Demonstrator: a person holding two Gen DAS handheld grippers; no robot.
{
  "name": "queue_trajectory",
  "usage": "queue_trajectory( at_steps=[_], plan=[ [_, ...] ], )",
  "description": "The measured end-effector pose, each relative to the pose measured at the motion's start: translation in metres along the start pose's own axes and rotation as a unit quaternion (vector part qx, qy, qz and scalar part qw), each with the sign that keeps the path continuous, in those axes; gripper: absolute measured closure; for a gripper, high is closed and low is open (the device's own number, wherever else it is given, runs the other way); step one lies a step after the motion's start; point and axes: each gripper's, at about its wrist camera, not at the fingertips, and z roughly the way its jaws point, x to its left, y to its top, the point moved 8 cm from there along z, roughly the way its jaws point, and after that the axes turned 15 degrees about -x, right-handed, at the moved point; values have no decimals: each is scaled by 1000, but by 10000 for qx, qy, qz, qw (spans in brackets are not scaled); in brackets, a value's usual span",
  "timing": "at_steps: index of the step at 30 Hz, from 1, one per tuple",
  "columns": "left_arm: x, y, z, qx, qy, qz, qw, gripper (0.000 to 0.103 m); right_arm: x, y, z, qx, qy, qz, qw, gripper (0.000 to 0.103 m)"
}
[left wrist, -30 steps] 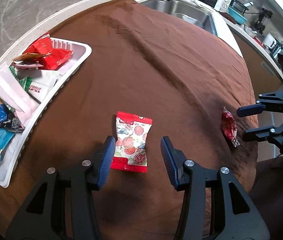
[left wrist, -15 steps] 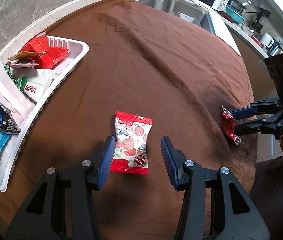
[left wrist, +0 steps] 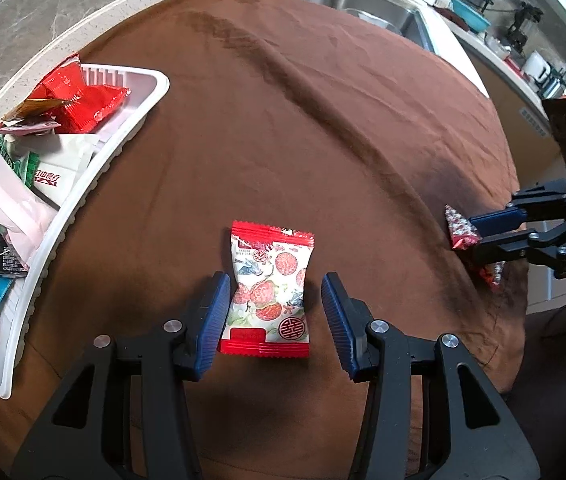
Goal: Organize snacks
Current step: 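Grasp the red-white candy with left tool while right tool grasps the red chocolate candy, then carry both candies to the white tray and open both tools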
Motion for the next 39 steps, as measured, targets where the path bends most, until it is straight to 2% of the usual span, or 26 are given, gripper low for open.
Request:
queue_trajectory(
  at_steps=[3,6,23,39],
  plan=[
    [-3,-1,2,-21,-53,33,10000,58,0,0,1,14,78,17,10000,69],
    [-5,-1,4,5,-68,53,10000,69,-2,-1,0,11,135,102,9999,69],
    [-6,10,-10,-229,-46,-53,9997,70,-3,12,-12,-173,384,376,9984,69],
    [7,12,-36,-437,154,-257,9986,70,11,37,-9,-275,623,414,9968,69]
  ],
)
